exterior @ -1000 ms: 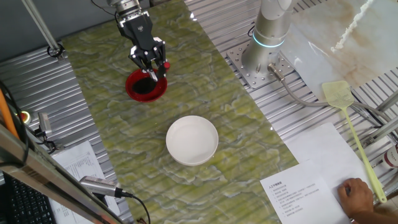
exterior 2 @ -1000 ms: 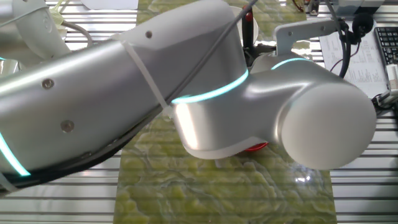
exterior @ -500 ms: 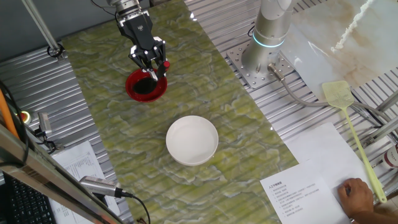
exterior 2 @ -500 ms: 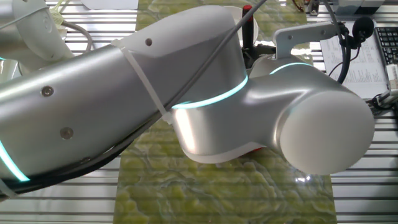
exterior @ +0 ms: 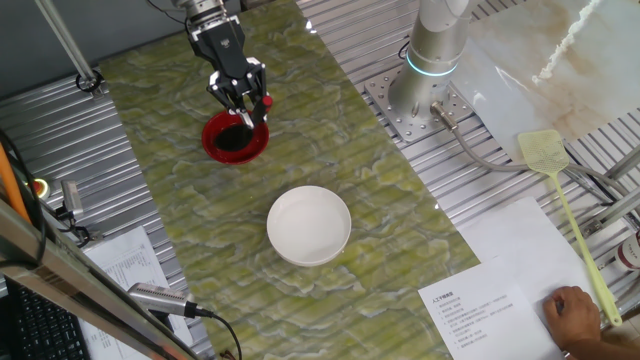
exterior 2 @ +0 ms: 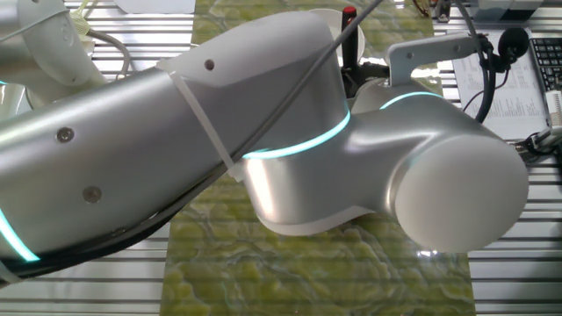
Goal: Scoop water with a large spoon from one bowl to another
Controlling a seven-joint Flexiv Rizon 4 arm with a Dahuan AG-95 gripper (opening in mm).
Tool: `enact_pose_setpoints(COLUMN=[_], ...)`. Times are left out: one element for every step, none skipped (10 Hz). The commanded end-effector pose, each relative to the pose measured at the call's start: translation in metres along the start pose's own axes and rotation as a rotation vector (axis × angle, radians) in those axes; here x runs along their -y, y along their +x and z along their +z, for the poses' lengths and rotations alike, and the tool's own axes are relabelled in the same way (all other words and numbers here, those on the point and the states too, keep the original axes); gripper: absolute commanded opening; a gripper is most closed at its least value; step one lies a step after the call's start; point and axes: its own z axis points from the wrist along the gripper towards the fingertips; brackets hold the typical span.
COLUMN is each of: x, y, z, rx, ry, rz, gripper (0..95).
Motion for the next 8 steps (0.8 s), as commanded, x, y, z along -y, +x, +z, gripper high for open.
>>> enact_pose_setpoints(x=[-0.0002, 0.0000, 0.0004, 0.0009, 0.0010, 0.0010, 0.0011, 0.0014], y=[0.0000, -0.0001, -0.0004, -0.0007, -0.0009, -0.0010, -0.0010, -0.0012], z=[-0.0024, -0.0033, -0.0040, -0.0041, -0.0042, -0.0043, -0.0043, -0.0043], rx=[0.002, 0.003, 0.006, 0.008, 0.010, 0.010, 0.009, 0.004], ry=[-0.003, -0.003, -0.004, -0.003, -0.004, -0.004, -0.005, -0.006], rz=[-0.001, 0.000, 0.001, 0.002, 0.003, 0.003, 0.003, 0.003], gripper=[0.0, 0.0, 0.0, 0.0, 0.0, 0.0, 0.0, 0.0])
